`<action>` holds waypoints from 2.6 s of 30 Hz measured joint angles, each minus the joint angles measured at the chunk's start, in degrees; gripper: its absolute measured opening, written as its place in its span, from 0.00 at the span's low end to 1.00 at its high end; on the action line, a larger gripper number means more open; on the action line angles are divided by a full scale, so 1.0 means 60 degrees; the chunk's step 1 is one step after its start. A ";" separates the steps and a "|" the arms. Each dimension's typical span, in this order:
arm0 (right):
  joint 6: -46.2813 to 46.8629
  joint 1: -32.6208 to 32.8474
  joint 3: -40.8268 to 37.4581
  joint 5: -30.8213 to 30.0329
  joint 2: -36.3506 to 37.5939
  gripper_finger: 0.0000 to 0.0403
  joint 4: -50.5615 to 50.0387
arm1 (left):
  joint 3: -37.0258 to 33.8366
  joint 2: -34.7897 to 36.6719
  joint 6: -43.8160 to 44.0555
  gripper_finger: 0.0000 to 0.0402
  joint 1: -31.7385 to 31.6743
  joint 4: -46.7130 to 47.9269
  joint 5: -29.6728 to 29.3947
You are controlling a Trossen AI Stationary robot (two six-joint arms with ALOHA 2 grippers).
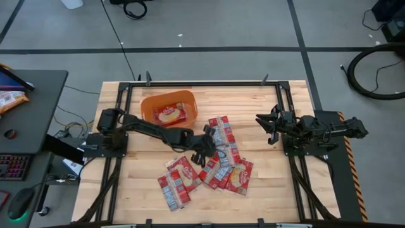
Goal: Sort popcorn bags into baskets
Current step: Put the red popcorn bag into the orange container
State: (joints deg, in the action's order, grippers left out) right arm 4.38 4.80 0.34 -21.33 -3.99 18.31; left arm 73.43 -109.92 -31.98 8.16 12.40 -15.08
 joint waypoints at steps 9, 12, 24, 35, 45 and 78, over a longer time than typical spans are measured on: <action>0.0000 0.0000 0.0004 -0.0002 0.0000 0.24 0.0004 | 0.0346 0.0135 0.1807 0.28 0.1027 0.4149 0.0666; -0.0002 0.0004 0.0004 0.0000 0.0000 0.24 0.0004 | 0.0571 0.0141 0.2625 0.28 0.1238 0.5409 0.1005; 0.0000 0.0000 0.0000 -0.0002 0.0000 0.24 0.0000 | 0.0776 0.0141 0.4491 0.28 0.2817 0.6263 0.2753; -0.0003 0.0000 0.0004 -0.0002 0.0000 0.24 0.0003 | 0.0772 0.0141 0.5214 0.40 0.3428 0.5635 0.2089; -0.0004 0.0003 0.0000 -0.0002 0.0000 0.24 0.0000 | 0.0754 -0.0019 0.5223 0.38 0.2636 0.5230 0.3445; -0.0004 0.0000 0.0004 0.0034 -0.0084 0.24 0.0007 | 0.0718 -0.0824 0.1740 0.22 0.3079 0.5711 0.2886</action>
State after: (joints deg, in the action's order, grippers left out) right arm 4.36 4.80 0.36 -21.12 -4.49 18.35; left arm 77.73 -114.87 -21.54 26.63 46.66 2.23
